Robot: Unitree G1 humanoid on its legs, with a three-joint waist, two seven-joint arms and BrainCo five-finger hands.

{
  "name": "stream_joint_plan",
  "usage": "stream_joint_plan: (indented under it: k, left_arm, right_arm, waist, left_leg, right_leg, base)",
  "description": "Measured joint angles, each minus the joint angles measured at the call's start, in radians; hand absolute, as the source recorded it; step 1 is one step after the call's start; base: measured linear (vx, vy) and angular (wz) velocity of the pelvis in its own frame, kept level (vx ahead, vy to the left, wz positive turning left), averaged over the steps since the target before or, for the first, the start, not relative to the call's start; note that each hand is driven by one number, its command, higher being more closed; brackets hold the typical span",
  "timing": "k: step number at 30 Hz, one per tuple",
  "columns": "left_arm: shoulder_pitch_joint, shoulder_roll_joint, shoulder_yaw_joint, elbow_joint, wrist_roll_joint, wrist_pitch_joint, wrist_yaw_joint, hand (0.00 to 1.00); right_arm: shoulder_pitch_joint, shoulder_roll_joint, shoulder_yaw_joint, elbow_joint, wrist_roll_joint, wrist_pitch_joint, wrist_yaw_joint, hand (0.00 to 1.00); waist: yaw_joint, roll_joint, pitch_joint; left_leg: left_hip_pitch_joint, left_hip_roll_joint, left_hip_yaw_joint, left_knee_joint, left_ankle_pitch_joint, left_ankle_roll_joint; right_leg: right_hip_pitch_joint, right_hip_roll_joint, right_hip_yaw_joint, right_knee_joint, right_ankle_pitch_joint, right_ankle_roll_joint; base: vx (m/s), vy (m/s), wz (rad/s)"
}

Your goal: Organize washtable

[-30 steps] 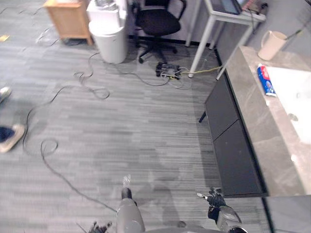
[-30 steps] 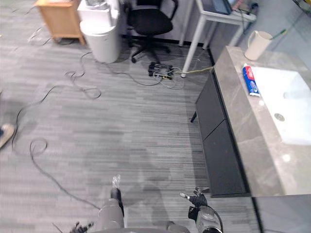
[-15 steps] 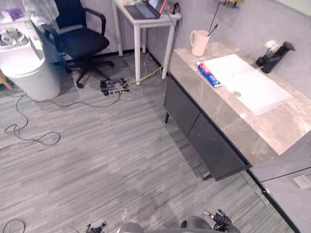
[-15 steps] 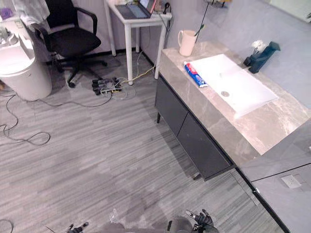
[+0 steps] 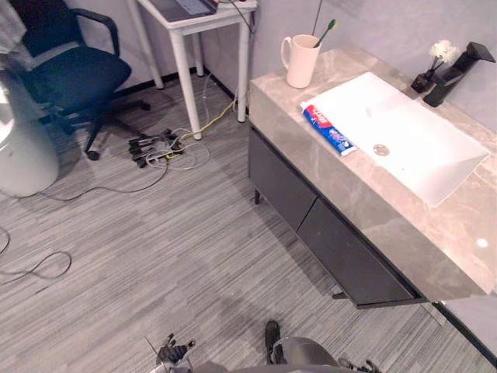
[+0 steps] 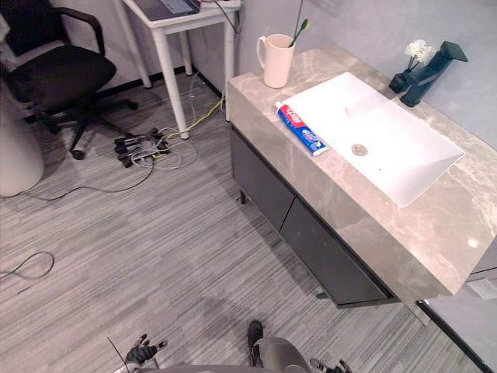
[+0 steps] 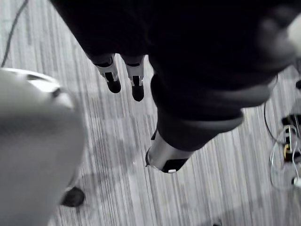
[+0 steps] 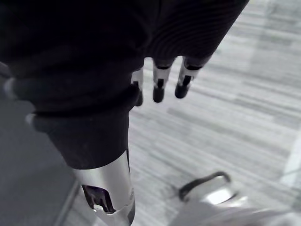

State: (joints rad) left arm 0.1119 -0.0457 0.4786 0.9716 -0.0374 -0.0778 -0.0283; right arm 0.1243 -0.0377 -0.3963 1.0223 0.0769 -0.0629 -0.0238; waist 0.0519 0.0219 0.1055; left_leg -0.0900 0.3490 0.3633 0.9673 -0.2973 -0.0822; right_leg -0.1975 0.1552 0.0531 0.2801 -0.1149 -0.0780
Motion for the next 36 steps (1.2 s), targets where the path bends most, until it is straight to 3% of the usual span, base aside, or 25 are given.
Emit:
stream_joint_plan:
  k: [2,4,6,7,8,9,10,12,13,16,17,18,19,20,21,23,25,27,30,33,36]
  left_arm:
    - [-0.002,0.011,-0.015,-0.02,-0.011,-0.008,-0.012,0.0]
    - [0.001,0.032,-0.015,-0.024,-0.035,-0.015,-0.012,0.0]
    - [0.01,0.053,-0.021,-0.011,-0.043,-0.016,-0.011,0.0]
    - [0.018,0.056,-0.038,0.003,-0.054,-0.016,-0.009,0.0]
    - [0.029,0.055,-0.049,0.016,-0.071,-0.018,-0.004,0.0]
    - [0.03,0.053,-0.048,0.022,-0.074,-0.017,-0.001,0.0]
    - [0.023,0.075,-0.05,0.042,-0.077,-0.015,0.014,0.0]
    - [0.025,0.092,-0.05,0.05,-0.08,-0.02,0.024,0.0]
    - [0.028,0.106,-0.047,0.063,-0.081,-0.016,0.033,0.0]
    - [0.038,0.106,-0.047,0.102,-0.088,-0.009,0.032,0.0]
    - [0.029,0.11,-0.049,0.104,-0.088,-0.009,0.03,0.0]
    - [0.012,0.096,-0.053,0.106,-0.085,-0.012,0.029,0.0]
    - [0.004,0.08,-0.053,0.107,-0.084,-0.012,0.029,0.0]
    - [-0.006,0.067,-0.055,0.113,-0.08,-0.012,0.029,0.0]
    - [-0.016,0.075,-0.056,0.12,-0.077,-0.012,0.029,0.0]
    - [-0.021,0.086,-0.057,0.12,-0.074,-0.011,0.028,0.0]
    - [-0.026,0.099,-0.063,0.118,-0.068,-0.013,0.028,0.0]
    - [-0.038,0.114,-0.075,0.123,-0.055,-0.012,0.028,0.0]
    - [-0.047,0.097,-0.081,0.128,-0.027,0.0,0.024,0.0]
    - [-0.056,0.038,-0.082,0.127,-0.03,0.002,0.006,0.0]
    - [-0.048,0.032,-0.078,0.12,-0.049,0.002,0.006,0.0]
  right_arm:
    - [-0.032,-0.011,0.059,-0.012,0.002,-0.007,-0.005,0.0]
    - [-0.092,-0.012,0.098,-0.016,0.003,-0.013,-0.019,0.0]
    - [-0.169,-0.012,0.1,-0.024,0.025,-0.042,-0.021,0.0]
    - [-0.182,-0.016,0.1,-0.03,0.039,-0.051,-0.022,0.0]
    - [-0.192,-0.029,0.101,-0.031,0.042,-0.063,-0.026,0.0]
    - [-0.191,-0.029,0.102,-0.028,0.041,-0.066,-0.027,0.0]
    - [-0.173,-0.025,0.133,-0.014,0.037,-0.062,-0.034,0.0]
    - [-0.144,-0.024,0.165,-0.003,0.025,-0.057,-0.036,0.0]
    - [-0.135,-0.024,0.162,0.027,0.01,-0.054,-0.037,0.0]
    - [-0.126,-0.014,0.115,0.05,0.013,-0.049,-0.039,0.0]
    - [-0.125,-0.006,0.099,0.055,0.014,-0.046,-0.039,0.0]
    - [-0.096,-0.009,0.07,0.063,0.018,-0.043,-0.041,0.0]
    - [-0.087,-0.018,0.067,0.066,0.031,-0.043,-0.042,0.0]
    - [-0.098,-0.022,0.06,0.089,0.06,-0.038,-0.039,0.0]
    - [-0.102,-0.002,0.064,0.102,0.081,-0.028,-0.031,0.0]
    - [-0.082,-0.011,0.061,0.098,0.083,-0.027,-0.021,0.0]
    - [-0.065,-0.008,0.062,0.099,0.078,-0.026,-0.016,0.0]
    - [-0.056,-0.005,0.059,0.11,0.067,-0.023,-0.014,0.0]
    - [-0.063,-0.005,0.038,0.108,0.046,-0.023,-0.012,0.0]
    - [-0.062,-0.029,-0.021,0.099,0.03,-0.021,-0.004,0.0]
    - [-0.05,-0.042,-0.031,0.102,0.028,-0.017,0.0,0.0]
  waist:
    - [0.023,-0.016,0.003]
    - [0.029,-0.042,0.006]
    - [0.053,-0.048,0.013]
    - [0.051,-0.042,0.015]
    - [0.046,-0.02,0.008]
    - [0.044,-0.024,0.011]
    - [0.037,-0.035,0.013]
    - [0.042,-0.02,0.017]
    - [0.046,-0.045,0.003]
    - [0.045,-0.032,-0.009]
    - [0.047,-0.033,-0.007]
    - [0.044,-0.022,-0.026]
    - [0.048,0.004,-0.033]
    - [0.05,0.015,-0.027]
    - [0.048,0.006,-0.02]
    - [0.04,0.01,-0.015]
    - [0.039,0.006,-0.017]
    - [0.039,-0.015,-0.013]
    - [0.017,-0.026,-0.004]
    - [0.013,0.018,0.013]
    - [0.021,0.022,0.016]
  left_leg:
    - [-0.077,-0.006,-0.054,0.084,-0.011,0.019]
    - [-0.153,-0.019,-0.072,0.041,-0.026,0.037]
    - [-0.214,-0.021,-0.095,-0.169,-0.038,0.01]
    - [-0.22,-0.022,-0.127,-0.298,-0.026,-0.01]
    - [-0.191,-0.031,-0.175,-0.537,0.101,-0.102]
    - [-0.18,-0.04,-0.155,-0.547,0.137,-0.089]
    - [-0.137,-0.075,-0.083,-0.586,0.117,-0.064]
    - [-0.098,-0.061,-0.036,-0.57,0.123,-0.052]
    - [-0.075,-0.083,-0.029,-0.546,0.122,-0.051]
    - [0.025,-0.09,0.083,-0.51,0.113,-0.034]
    - [0.005,-0.089,0.096,-0.466,0.106,-0.03]
    - [0.02,-0.115,0.105,-0.553,0.074,-0.027]
    - [0.056,-0.124,0.118,-0.636,0.068,0.002]
    - [0.123,-0.157,0.203,-0.731,0.049,0.022]
    - [0.152,-0.18,0.264,-0.746,0.049,0.024]
    - [0.192,-0.203,0.301,-0.743,0.049,0.025]
    - [0.215,-0.208,0.305,-0.752,0.048,0.025]
    - [0.225,-0.222,0.317,-0.794,0.048,0.025]
    - [0.226,-0.242,0.285,-0.833,0.047,0.024]
    - [0.246,-0.226,0.21,-0.855,0.044,0.016]
    - [0.248,-0.189,0.171,-0.799,0.027,-0.011]
  right_leg:
    - [0.081,-0.017,0.058,-0.038,-0.027,0.006]
    - [0.126,-0.058,0.133,-0.061,-0.032,0.029]
    - [0.128,-0.12,0.24,-0.06,-0.046,0.085]
    - [0.128,-0.147,0.276,-0.059,-0.058,0.11]
    - [0.124,-0.195,0.326,-0.058,-0.09,0.172]
    - [0.128,-0.206,0.336,-0.058,-0.094,0.183]
    - [0.131,-0.247,0.308,-0.078,-0.071,0.223]
    - [0.128,-0.207,0.228,-0.061,-0.029,0.187]
    - [0.134,-0.195,0.202,-0.097,0.052,0.183]
    - [0.136,-0.214,0.258,-0.137,0.202,0.186]
    - [0.129,-0.227,0.27,-0.137,0.217,0.179]
    - [0.095,-0.234,0.279,-0.136,0.225,0.182]
    - [0.079,-0.221,0.275,-0.135,0.231,0.175]
    - [0.046,-0.222,0.272,-0.127,0.234,0.174]
    - [0.024,-0.233,0.239,-0.119,0.246,0.175]
    - [0.019,-0.24,0.172,-0.119,0.254,0.164]
    - [0.017,-0.218,0.159,-0.122,0.241,0.18]
    - [-0.003,-0.184,0.143,-0.159,0.241,0.179]
    - [-0.016,-0.187,0.135,-0.174,0.185,0.173]
    - [-0.002,-0.177,0.103,-0.147,0.133,0.168]
    - [0.01,-0.16,0.066,-0.077,0.073,0.149]
  base:
    - [0.35,0.222,-0.61]
    - [0.36,0.309,-0.88]
    - [0.32,0.451,-1.36]
    - [0.29,0.558,-1.5]
    - [0.22,0.485,-0.96]
    - [0.21,0.448,-0.9]
    - [0.24,0.393,-0.69]
    - [0.24,0.333,-0.95]
    - [0.22,0.227,-1.35]
    - [0.15,0.246,-1.94]
    - [-0.03,0.19,-1.52]
    - [-0.08,0.143,-1.26]
    - [-0.07,0.185,-1.77]
    - [-0.03,0.206,-1.88]
    - [-0.03,0.189,-1.81]
    - [-0.07,0.098,-1.49]
    - [-0.02,0.002,-1.03]
    - [0.04,-0.109,-1.07]
    - [0.06,-0.153,-0.36]
    - [0.09,-0.132,0.21]
    - [0.08,-0.111,0.35]
